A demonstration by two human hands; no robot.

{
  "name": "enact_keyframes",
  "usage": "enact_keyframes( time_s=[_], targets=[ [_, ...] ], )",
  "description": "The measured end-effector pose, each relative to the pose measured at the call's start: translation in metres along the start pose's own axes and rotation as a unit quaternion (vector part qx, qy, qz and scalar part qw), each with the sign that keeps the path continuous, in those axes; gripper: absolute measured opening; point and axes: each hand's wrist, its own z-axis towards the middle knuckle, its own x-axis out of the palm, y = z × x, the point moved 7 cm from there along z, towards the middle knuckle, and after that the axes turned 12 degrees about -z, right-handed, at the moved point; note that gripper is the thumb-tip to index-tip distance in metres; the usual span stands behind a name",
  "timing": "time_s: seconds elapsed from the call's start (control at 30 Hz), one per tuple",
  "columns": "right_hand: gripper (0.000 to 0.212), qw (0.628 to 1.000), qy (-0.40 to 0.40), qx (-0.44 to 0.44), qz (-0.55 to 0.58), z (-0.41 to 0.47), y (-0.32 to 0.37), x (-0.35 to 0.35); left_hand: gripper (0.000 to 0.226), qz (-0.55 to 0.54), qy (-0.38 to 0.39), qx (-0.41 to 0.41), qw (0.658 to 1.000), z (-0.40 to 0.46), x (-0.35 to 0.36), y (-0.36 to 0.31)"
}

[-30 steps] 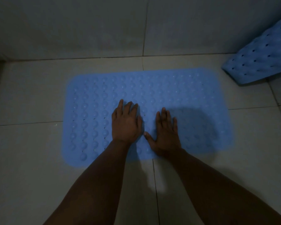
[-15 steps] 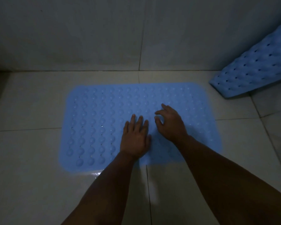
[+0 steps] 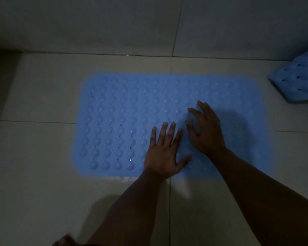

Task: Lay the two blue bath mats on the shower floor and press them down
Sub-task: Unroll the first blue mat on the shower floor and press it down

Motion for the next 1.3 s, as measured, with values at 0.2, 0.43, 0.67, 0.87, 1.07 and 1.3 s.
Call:
enact_keyframes(
  time_s=[0.2,0.43,0.67,0.87,1.07,1.3],
  targets=[
    [0.051,0.994,0.063,0.086,0.020,-0.002,-0.014,-0.022,0.092,-0.038,0.066,-0.012,0.997,0.004,-0.007,0.000],
    [0.053,0.987,0.156,0.039,0.004,0.000,0.050,-0.027,0.071,-0.049,-0.005,-0.036,0.998,0.002,-0.089,0.059],
    [0.069,0.984,0.168,-0.008,-0.062,-0.050,0.147,0.055,0.064,0.020,-0.063,-0.108,0.992,-0.034,-0.111,0.119],
    [0.071,0.982,0.145,0.021,-0.117,-0.066,0.158,0.066,0.062,0.009,-0.069,-0.120,0.990,-0.049,-0.111,0.134],
    [0.082,0.979,0.148,0.010,-0.137,-0.064,0.159,0.070,0.059,0.001,-0.079,-0.139,0.987,-0.045,-0.108,0.156],
    [0.073,0.946,0.314,0.000,-0.082,-0.042,0.156,0.067,0.062,-0.010,-0.075,-0.153,0.985,-0.039,-0.121,0.159]
  ],
)
